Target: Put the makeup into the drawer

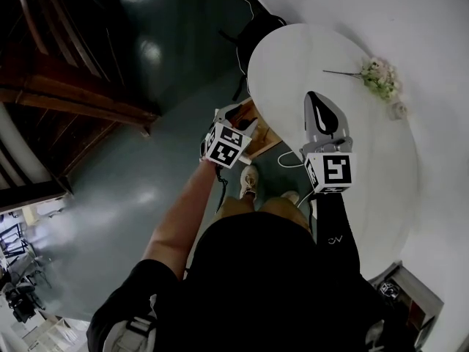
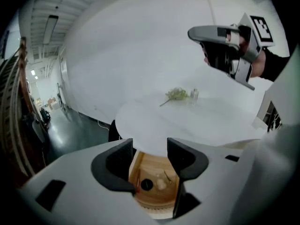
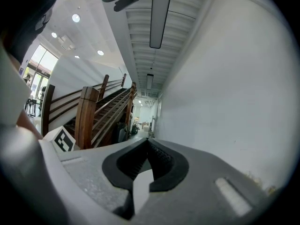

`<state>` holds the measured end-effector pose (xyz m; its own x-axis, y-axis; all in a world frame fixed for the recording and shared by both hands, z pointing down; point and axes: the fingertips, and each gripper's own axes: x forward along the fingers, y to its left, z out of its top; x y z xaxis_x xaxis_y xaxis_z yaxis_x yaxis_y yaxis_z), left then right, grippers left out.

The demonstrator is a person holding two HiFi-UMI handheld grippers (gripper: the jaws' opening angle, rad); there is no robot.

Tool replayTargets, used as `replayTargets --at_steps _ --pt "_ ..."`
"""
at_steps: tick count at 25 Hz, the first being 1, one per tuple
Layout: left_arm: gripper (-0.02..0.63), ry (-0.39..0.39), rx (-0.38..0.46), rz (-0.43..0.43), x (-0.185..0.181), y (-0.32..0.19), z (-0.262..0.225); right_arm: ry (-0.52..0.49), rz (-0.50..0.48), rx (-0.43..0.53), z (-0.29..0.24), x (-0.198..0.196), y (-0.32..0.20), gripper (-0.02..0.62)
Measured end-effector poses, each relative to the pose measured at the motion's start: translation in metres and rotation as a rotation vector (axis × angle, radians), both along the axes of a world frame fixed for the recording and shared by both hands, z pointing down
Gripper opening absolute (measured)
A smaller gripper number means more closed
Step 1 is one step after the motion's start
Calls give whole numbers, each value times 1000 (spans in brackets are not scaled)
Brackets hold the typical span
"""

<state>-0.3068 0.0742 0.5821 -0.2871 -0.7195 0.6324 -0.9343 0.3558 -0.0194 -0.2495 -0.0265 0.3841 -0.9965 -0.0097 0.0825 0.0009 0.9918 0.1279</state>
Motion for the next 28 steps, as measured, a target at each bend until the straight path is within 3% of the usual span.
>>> replayTargets --at_steps 6,13,25,26,27,28 --pt "219 -192 171 -9 -19 -12 -107 -17 12 14 -6 4 -2 3" --pt "219 -367 385 -27 -11 -8 -219 -49 26 3 -17 7 -5 4" --pt "219 -391 420 -5 -9 -18 -235 -61 54 15 -25 13 -18 4" --pt "209 -399 426 -17 -10 -17 -237 -61 54 16 -25 13 -18 4" --pt "82 -410 434 -34 -12 -15 -240 -62 54 17 -26 14 -18 4" --pt "12 -420 442 -49 -14 -14 -243 -63 55 17 -26 14 -19 4"
